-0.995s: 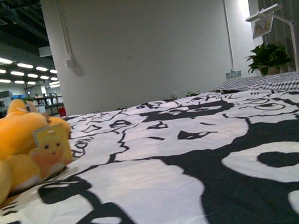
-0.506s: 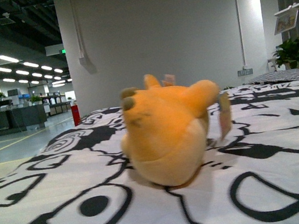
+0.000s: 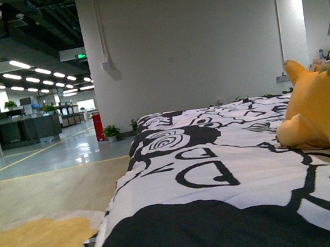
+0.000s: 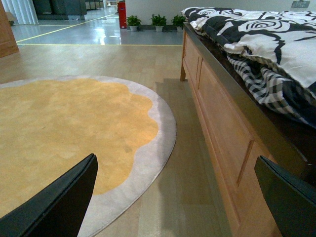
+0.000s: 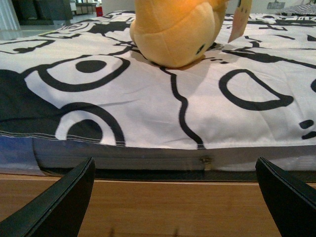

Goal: Put away toys

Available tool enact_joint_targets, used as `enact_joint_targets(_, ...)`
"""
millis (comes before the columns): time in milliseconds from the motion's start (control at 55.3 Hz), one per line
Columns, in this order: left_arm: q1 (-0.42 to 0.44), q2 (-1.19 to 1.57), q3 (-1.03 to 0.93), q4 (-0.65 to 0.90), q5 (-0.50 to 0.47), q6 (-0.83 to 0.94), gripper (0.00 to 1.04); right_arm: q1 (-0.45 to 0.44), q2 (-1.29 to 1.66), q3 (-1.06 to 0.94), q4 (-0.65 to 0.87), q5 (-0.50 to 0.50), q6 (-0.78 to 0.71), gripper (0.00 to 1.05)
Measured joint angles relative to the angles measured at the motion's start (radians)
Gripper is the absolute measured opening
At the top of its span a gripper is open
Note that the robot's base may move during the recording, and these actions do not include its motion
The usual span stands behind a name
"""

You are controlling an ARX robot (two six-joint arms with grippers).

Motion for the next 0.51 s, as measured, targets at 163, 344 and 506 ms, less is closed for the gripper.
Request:
enact_joint_targets(163,0.000,0.000,0.000,0.000,0.003,0.000,0.98,0.116,0.119,0.009,-0.003,0.375,0.141,0.98)
enact_joint_targets(344,0.000,0.000,0.000,0.000,0.003,0.000,0.98,0.118,0.310,0.064,0.179,0.372,0.183,0.98)
enact_joint_targets(506,0.000,0.000,0.000,0.000,0.003,0.000,0.98,0.136,0.579,0.152,0.473,0.364,0.151,0.98)
